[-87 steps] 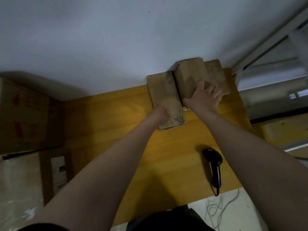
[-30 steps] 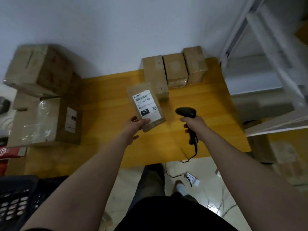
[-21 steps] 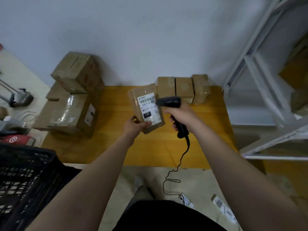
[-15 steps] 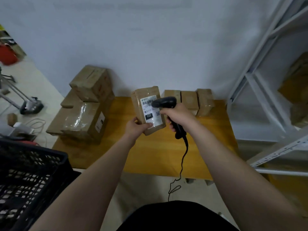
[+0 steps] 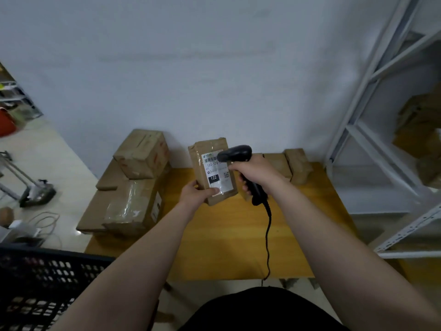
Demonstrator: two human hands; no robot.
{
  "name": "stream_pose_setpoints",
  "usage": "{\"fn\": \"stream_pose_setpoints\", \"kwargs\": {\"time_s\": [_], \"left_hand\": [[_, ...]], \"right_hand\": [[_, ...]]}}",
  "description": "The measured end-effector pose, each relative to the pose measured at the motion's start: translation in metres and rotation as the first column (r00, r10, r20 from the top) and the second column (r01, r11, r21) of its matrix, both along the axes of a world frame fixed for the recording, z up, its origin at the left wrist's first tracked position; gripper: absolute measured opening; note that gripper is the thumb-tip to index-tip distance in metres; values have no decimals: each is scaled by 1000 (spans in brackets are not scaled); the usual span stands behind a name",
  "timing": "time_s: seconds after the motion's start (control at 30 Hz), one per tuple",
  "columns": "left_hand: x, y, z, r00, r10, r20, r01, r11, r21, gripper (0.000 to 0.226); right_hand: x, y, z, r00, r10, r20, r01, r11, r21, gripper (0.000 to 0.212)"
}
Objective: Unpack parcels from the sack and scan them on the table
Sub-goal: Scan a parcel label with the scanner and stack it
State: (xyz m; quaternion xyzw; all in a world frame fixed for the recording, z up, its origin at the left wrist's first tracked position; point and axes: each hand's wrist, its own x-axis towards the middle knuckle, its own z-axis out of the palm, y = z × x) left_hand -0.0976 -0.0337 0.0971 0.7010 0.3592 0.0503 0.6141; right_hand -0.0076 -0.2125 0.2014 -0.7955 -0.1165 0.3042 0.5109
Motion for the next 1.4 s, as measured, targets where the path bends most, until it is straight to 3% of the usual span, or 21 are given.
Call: {"fn": "stream_pose_setpoints", "kwargs": {"time_s": [0.3, 0.43, 0.7, 0.9, 1.03, 1.2, 1.3, 1.37, 1.4], "left_hand": [[13, 12, -20, 994, -104, -41, 100, 991, -84, 76], [20, -5, -37, 988, -134, -83, 122, 984, -132, 64], [23, -53, -75, 913, -293, -283, 253, 952, -170, 76], [44, -101, -105, 877, -270, -397, 220, 961, -170, 76], [55, -128, -140, 850, -238, -470, 167, 968, -189, 69], [74, -150, -177, 827, -222, -517, 127, 969, -214, 69], [81, -159, -189, 826, -217, -521, 117, 969, -218, 66], [83, -164, -192, 830, -219, -514, 113, 967, -230, 66], [82, -166, -193, 834, -215, -509, 105, 966, -236, 66]], "right_hand": [[1, -5, -23, 992, -125, 1, 125, 992, 15, 25], [11, -35, -57, 976, -217, 0, 215, 971, -103, 25], [34, -139, -164, 970, -238, -49, 195, 882, -430, 13], [63, -206, -247, 904, -326, -279, 129, 827, -547, 29], [87, -217, -295, 855, -357, -376, 98, 823, -559, 21], [122, -212, -330, 883, -370, -290, 147, 803, -578, 1], [133, -209, -346, 881, -414, -229, 220, 787, -577, 12], [133, -209, -355, 877, -425, -224, 232, 784, -576, 4], [132, -210, -360, 874, -428, -229, 236, 787, -570, 12]]}}
